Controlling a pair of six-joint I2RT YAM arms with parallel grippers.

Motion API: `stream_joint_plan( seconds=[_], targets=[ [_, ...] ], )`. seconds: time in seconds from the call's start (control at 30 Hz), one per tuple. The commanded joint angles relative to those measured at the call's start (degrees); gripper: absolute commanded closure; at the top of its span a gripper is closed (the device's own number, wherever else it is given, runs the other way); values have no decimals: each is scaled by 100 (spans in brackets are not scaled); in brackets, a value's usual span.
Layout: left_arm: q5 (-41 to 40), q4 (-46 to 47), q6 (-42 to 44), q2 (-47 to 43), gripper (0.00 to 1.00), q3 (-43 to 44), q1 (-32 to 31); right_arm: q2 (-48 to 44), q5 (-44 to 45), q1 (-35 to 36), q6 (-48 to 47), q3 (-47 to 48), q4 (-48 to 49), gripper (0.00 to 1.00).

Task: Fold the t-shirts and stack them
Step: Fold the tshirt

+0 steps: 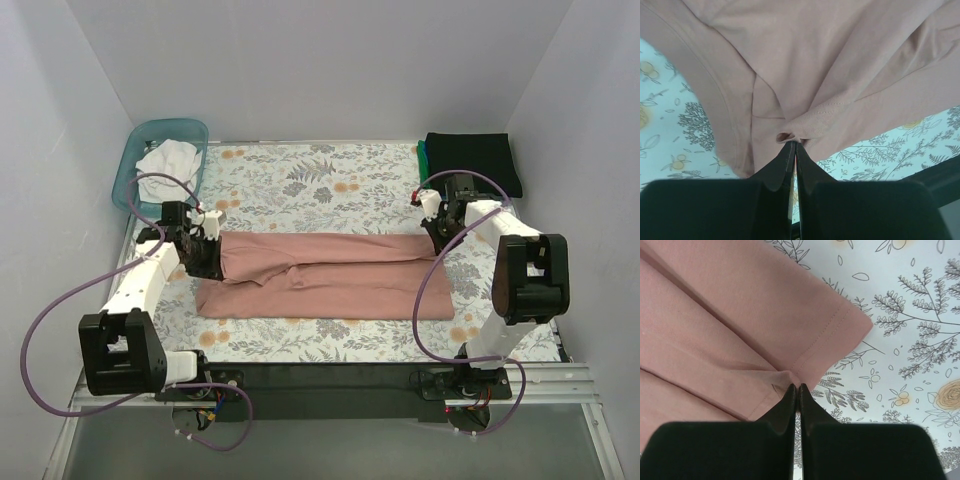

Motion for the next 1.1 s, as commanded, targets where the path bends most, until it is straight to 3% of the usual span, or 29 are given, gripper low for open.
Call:
stream_joint_plan(
  seconds=[0.0,0.63,0.67,0.73,0.8,0.83,0.87,1.0,1.07],
  targets=[
    [-138,54,157,92,100,-324,11,120,24,-50,-111,-99,9,99],
    [-120,186,245,778,100,-527,20,367,42,-41,-58,-187,79,99],
    [-138,151,193,848,100,-388,11,375,68,-50,-6,-161,53,95],
    [-68,63,166,945,84,-176,20,358,42,-41,4,-82,9,65],
    [195,89,166,805,73,183,46,288,-28,-41,47,23,-61,48],
    [396,89,218,561,66,316,46,201,-63,-50,65,76,-113,47],
    [616,46,306,445,66,456,46,139,-133,-32,83,129,-236,47],
    [1687,124,534,-179,68,931,12,-142,-379,-41,249,428,-518,47],
    [1830,98,684,-337,73,950,-111,-301,-564,-41,311,542,-605,49]
  ],
)
